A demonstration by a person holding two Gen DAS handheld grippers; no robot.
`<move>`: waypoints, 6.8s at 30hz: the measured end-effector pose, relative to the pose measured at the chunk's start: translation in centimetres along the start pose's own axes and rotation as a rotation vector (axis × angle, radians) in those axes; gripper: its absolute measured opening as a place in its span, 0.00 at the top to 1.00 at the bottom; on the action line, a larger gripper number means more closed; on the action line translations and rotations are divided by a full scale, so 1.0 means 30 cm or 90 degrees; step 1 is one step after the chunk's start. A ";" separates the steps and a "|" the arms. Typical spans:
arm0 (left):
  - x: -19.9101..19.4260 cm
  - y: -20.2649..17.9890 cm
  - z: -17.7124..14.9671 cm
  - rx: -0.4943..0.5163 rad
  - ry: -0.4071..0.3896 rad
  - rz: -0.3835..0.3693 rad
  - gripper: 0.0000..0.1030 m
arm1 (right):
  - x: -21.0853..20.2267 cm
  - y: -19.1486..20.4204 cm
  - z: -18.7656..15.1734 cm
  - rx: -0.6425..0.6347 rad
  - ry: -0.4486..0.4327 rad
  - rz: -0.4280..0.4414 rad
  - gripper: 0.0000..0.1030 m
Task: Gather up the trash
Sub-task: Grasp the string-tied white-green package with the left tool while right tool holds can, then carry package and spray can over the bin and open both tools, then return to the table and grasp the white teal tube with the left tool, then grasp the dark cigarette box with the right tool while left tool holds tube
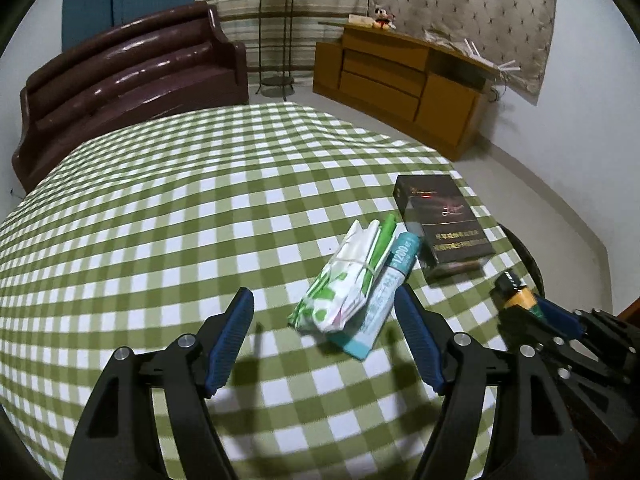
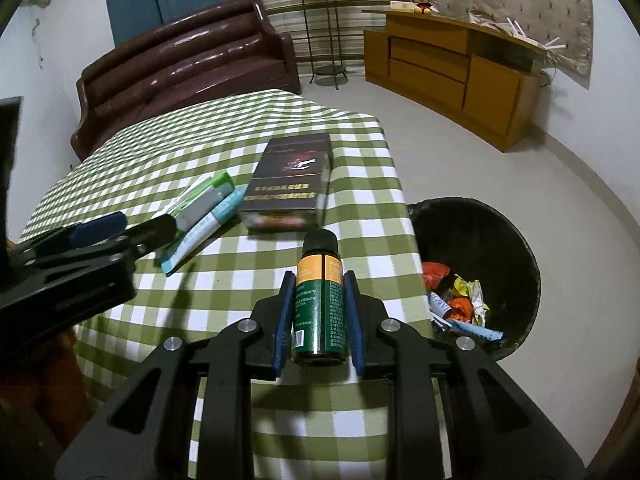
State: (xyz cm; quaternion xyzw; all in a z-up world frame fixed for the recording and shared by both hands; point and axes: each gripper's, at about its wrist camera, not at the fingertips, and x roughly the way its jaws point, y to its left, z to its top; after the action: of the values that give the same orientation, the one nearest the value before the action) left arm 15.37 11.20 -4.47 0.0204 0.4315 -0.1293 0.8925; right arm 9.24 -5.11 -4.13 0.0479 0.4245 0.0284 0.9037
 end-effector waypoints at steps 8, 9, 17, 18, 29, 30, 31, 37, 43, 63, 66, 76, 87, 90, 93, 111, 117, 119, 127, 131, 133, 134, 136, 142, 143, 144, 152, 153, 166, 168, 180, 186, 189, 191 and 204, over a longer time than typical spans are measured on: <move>0.073 0.007 0.031 0.013 0.035 -0.025 0.44 | 0.011 -0.016 0.005 0.010 -0.001 0.010 0.77; 0.073 0.003 0.032 0.016 0.034 -0.030 0.51 | 0.011 -0.018 0.004 0.010 -0.001 0.011 0.77; 0.059 0.017 0.016 0.020 0.029 -0.059 0.67 | 0.010 -0.016 0.003 0.009 -0.003 0.013 0.77; 0.050 0.024 0.008 0.017 0.026 -0.058 0.67 | 0.010 -0.013 0.003 0.008 -0.004 0.013 0.77; -0.115 0.047 -0.031 -0.034 -0.047 -0.040 0.67 | -0.033 -0.015 0.003 0.008 -0.032 0.011 0.77; -0.133 0.041 -0.034 -0.037 -0.055 -0.041 0.67 | -0.038 -0.018 0.006 0.008 -0.036 0.010 0.77; -0.146 0.037 -0.036 -0.038 -0.060 -0.043 0.67 | -0.044 -0.022 0.010 0.009 -0.039 0.008 0.77; -0.182 -0.043 -0.027 -0.027 -0.082 -0.067 0.67 | -0.087 -0.090 0.035 0.021 -0.067 -0.018 0.77; -0.157 -0.182 -0.020 0.003 -0.082 -0.095 0.67 | -0.117 -0.196 0.058 0.040 -0.091 -0.057 0.77; 0.014 -0.544 0.053 0.076 -0.081 -0.108 0.67 | -0.068 -0.492 0.065 0.099 -0.099 -0.113 0.77; 0.046 -0.567 0.067 0.082 -0.075 -0.105 0.67 | -0.057 -0.507 0.065 0.104 -0.099 -0.112 0.77; 0.128 -0.636 0.086 0.102 -0.050 -0.090 0.67 | -0.009 -0.565 0.056 0.114 -0.087 -0.102 0.77; 0.160 -0.638 0.097 0.097 -0.025 -0.085 0.58 | 0.027 -0.593 0.057 0.125 -0.082 -0.096 0.76; 0.160 -0.633 0.097 0.092 -0.023 -0.086 0.57 | 0.023 -0.600 0.056 0.131 -0.084 -0.098 0.76; 0.155 -0.629 0.094 0.091 -0.027 -0.086 0.53 | 0.017 -0.606 0.055 0.135 -0.086 -0.099 0.73; 0.037 -0.484 0.063 0.055 -0.052 -0.066 0.45 | -0.010 -0.506 0.036 0.127 -0.080 -0.089 0.57; -0.007 -0.400 0.035 0.043 -0.062 -0.033 0.42 | -0.017 -0.437 0.038 0.110 -0.079 -0.073 0.57; -0.019 -0.367 0.023 0.041 -0.064 -0.019 0.42 | -0.020 -0.415 0.039 0.104 -0.077 -0.067 0.57; -0.038 -0.228 -0.008 0.020 -0.055 0.021 0.42 | -0.022 -0.340 0.039 0.086 -0.072 -0.048 0.56; -0.030 -0.170 -0.020 0.012 -0.043 0.034 0.42 | -0.021 -0.312 0.044 0.076 -0.068 -0.039 0.56; -0.012 -0.149 -0.022 0.011 -0.027 0.040 0.41 | -0.019 -0.297 0.045 0.072 -0.067 -0.036 0.56; -0.001 -0.139 -0.021 0.011 -0.018 0.043 0.41 | -0.019 -0.287 0.049 0.070 -0.066 -0.035 0.56; 0.020 -0.119 -0.022 0.009 -0.003 0.044 0.41 | -0.014 -0.274 0.053 0.067 -0.063 -0.032 0.56; 0.069 -0.088 -0.011 0.011 0.026 0.035 0.41 | -0.004 -0.240 0.054 0.059 -0.057 -0.028 0.56; 0.075 -0.085 -0.008 0.011 0.030 0.029 0.41 | -0.004 -0.238 0.056 0.059 -0.057 -0.027 0.56; 0.076 -0.086 -0.006 0.013 0.029 0.027 0.41 | -0.003 -0.232 0.059 0.057 -0.056 -0.026 0.56; 0.077 -0.061 0.013 0.042 0.022 0.015 0.73 | 0.012 -0.176 0.088 0.041 -0.054 -0.016 0.56; 0.075 -0.053 0.013 0.041 0.021 0.015 0.79 | 0.014 -0.167 0.090 0.040 -0.053 -0.014 0.56; 0.006 0.100 -0.011 -0.006 -0.011 0.024 0.83 | 0.047 -0.002 0.141 -0.009 -0.049 0.015 0.48; -0.006 0.134 -0.013 -0.009 -0.018 0.034 0.83 | 0.060 0.025 0.153 -0.016 -0.045 0.018 0.47; -0.054 0.313 -0.031 -0.057 -0.029 0.073 0.83 | 0.166 0.134 0.219 -0.035 0.000 -0.013 0.40; -0.053 0.342 -0.042 -0.065 -0.029 0.070 0.83 | 0.202 0.146 0.222 -0.036 0.020 -0.034 0.40; -0.049 0.353 -0.041 -0.071 -0.028 0.068 0.83 | 0.219 0.146 0.224 -0.035 0.030 -0.040 0.40; -0.051 0.365 -0.047 -0.071 -0.028 0.068 0.83 | 0.227 0.145 0.223 -0.037 0.036 -0.044 0.40; -0.045 0.383 -0.050 -0.081 -0.029 0.073 0.83 | 0.231 0.173 0.194 -0.046 0.036 -0.044 0.44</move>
State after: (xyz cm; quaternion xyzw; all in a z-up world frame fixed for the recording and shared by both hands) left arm 16.28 22.80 -5.22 -0.0147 0.4164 -0.0511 0.9076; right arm 18.08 0.31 -5.15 -0.0007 0.4496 0.0136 0.8931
